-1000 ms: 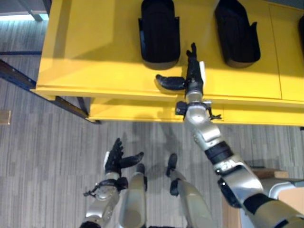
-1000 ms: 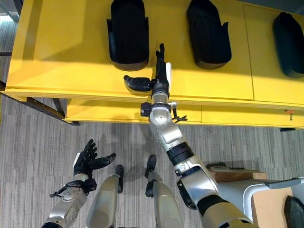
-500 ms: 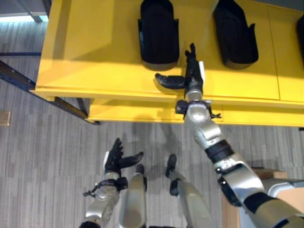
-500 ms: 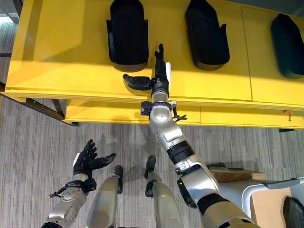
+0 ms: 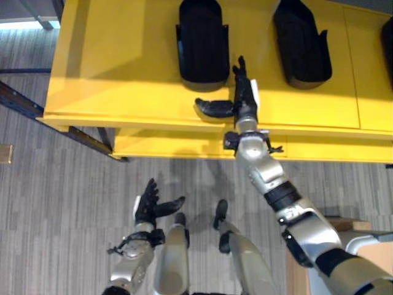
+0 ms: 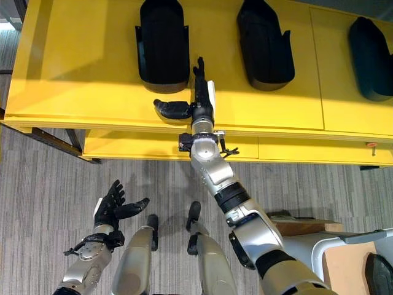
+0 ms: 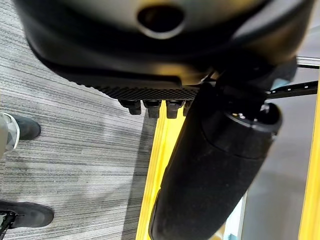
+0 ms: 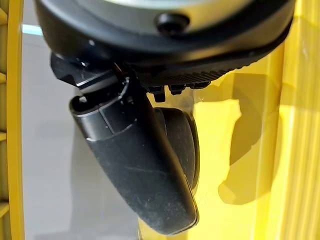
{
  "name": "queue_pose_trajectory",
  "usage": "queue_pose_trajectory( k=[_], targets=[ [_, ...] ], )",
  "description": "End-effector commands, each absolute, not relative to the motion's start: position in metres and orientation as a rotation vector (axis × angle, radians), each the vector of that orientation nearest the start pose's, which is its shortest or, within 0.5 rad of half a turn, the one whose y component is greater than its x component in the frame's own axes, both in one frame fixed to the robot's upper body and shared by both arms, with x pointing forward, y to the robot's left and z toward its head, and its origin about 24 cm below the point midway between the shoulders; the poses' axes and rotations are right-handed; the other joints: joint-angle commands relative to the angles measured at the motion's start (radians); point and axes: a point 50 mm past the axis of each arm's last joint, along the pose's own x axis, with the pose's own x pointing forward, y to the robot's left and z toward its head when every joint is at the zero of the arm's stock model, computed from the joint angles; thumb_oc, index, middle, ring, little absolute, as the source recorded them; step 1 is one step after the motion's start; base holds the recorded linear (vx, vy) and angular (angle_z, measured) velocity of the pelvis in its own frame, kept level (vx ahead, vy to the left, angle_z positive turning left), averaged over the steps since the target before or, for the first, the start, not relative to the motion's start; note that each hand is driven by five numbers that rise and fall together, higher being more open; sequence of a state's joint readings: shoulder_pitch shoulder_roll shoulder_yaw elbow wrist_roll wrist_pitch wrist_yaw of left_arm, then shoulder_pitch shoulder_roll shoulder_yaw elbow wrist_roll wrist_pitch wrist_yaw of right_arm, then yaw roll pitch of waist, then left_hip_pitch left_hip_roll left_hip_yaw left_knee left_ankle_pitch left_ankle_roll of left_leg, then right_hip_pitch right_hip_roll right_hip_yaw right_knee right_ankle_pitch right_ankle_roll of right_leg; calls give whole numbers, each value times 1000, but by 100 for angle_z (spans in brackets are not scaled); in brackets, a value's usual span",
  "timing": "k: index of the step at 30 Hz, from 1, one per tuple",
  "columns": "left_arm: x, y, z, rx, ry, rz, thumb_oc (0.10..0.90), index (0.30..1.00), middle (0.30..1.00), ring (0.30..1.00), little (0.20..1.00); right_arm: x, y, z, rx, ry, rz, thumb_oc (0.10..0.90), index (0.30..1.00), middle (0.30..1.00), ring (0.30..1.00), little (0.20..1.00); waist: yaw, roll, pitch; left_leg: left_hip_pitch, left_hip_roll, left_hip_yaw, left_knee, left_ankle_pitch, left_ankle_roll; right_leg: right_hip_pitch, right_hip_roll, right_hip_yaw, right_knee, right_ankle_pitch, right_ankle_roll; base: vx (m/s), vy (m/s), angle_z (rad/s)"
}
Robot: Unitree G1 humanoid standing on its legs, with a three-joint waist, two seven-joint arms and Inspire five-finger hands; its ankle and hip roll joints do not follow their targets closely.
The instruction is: Move parts from the plastic box to the shelf.
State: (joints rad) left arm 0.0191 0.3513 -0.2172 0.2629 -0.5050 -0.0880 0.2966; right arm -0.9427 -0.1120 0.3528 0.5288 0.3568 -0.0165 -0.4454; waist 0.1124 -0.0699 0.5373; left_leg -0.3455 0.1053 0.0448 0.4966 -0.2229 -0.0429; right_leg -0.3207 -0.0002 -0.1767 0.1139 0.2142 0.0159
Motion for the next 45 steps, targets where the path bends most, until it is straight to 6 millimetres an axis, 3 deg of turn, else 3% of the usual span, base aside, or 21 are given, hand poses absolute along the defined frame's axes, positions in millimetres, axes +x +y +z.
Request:
queue_pose_trajectory(
  k=[1,24,30,36,37,45],
  targets=[
    [236,200,16,-114,104,170,900,1000,1000,1000,1000,361,-17,257,94,-531,208,900,1000,1000,1000,1000,47,58,-17,240,-32,82,-359,227,-62,19,-8,-36,61,-39,67,0,0,0],
    [233,202,16,-108,106,172,900,1000,1000,1000,1000,359,-10,255,88,-523,224,900,1000,1000,1000,1000,55,52,-17,252,-31,83,-373,227,-60,26,-9,-39,56,-37,64,0,0,0],
    [233,202,16,-112,108,177,900,1000,1000,1000,1000,359,-22,260,89,-559,165,900,1000,1000,1000,1000,47,52,-17,260,-30,85,-378,224,-59,29,-8,-38,55,-37,64,0,0,0],
    [233,201,16,-114,104,196,900,1000,1000,1000,1000,346,-41,280,42,-711,65,900,1000,1000,1000,1000,30,51,-17,264,-29,85,-384,222,-58,30,-8,-38,55,-41,65,0,0,0],
    [234,200,18,-110,97,201,900,1000,1000,1000,1000,336,-46,289,30,-789,42,900,1000,1000,1000,1000,24,50,-17,267,-29,86,-386,222,-58,29,-8,-38,56,-42,66,0,0,0],
    [233,199,19,-106,86,214,900,1000,1000,1000,1000,313,-47,284,-9,-886,73,900,1000,1000,1000,1000,4,45,-17,287,-27,88,-400,225,-55,37,-9,-35,54,-45,67,0,0,0]
  ],
)
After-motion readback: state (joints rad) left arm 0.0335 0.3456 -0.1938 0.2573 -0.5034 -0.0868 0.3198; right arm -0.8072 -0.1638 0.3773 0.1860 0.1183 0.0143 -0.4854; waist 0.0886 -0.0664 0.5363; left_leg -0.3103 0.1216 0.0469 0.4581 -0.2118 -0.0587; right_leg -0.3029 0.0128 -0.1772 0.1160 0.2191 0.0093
